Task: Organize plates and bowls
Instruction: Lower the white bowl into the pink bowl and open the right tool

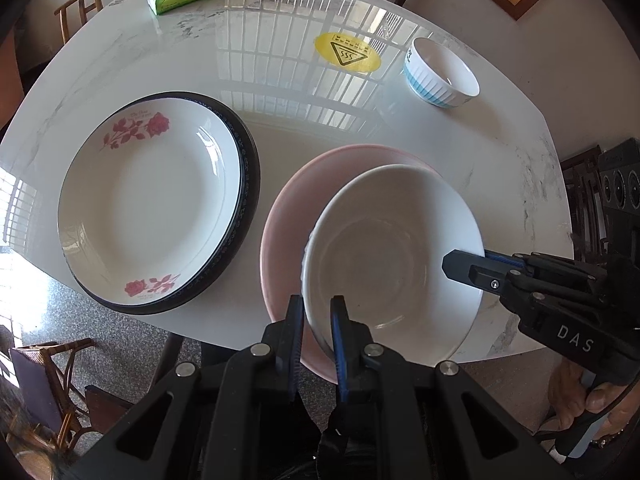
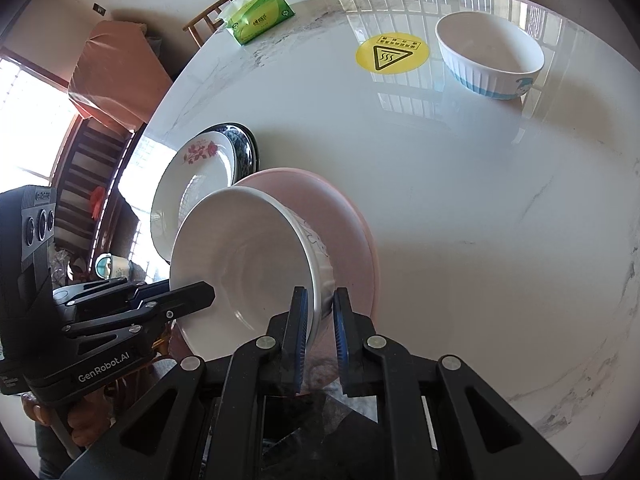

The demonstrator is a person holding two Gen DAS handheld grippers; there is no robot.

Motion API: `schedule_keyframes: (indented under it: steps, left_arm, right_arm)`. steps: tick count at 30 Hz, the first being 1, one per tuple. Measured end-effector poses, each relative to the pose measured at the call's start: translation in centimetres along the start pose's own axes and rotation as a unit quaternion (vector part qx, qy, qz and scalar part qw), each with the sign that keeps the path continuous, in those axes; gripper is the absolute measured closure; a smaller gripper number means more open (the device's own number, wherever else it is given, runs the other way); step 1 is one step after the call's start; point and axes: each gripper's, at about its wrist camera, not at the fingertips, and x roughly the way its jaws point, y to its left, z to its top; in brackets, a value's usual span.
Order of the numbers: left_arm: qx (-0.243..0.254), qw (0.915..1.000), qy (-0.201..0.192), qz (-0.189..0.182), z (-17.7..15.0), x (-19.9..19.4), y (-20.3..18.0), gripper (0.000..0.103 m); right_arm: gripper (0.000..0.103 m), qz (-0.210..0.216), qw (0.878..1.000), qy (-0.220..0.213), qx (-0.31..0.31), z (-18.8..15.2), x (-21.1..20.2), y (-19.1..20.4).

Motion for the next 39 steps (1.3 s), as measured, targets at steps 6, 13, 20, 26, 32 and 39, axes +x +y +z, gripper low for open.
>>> schedule_keyframes:
  steps: [6,13,20,26,32,39]
  left_arm:
    - [0.012,0.9999,-0.004,0.012,0.0,0.4,-0.2,0.089]
    - [0.037,0.9988,-0.015,0.029,-0.1,0.3,-0.7,0.088]
    - [0.048,0.9985,-0.013,0.023,-0.3,0.2,-0.5,0.085]
    - [0.058,0.9981,-0.005,0.020,-0.4,0.1,-0.5,0.084]
    - [0.080,0.9964,0.000,0.031,-0.6,0.2,-1.2,0.082]
    - [0.087,0.9959,-0.014,0.021,-0.3,-1.0,-1.4,0.071]
  right_arm:
    - [0.090,-0.003,1.000,0.006,0.002,-0.2,0.8,-0.2]
    - [0.091,-0.008,1.000,0.003,0.001,-0.1,0.8,-0.3]
    - [0.091,-0.021,1.000,0.002,-0.007,0.0,1.0,0.1]
    - [0.091,-0.031,0.999,0.006,-0.010,0.0,1.0,0.2]
    - [0.091,-0.039,0.999,0.002,-0.011,0.2,1.0,0.3]
    - [0.089,-0.039,0.999,-0.002,-0.014,0.2,1.0,0.4]
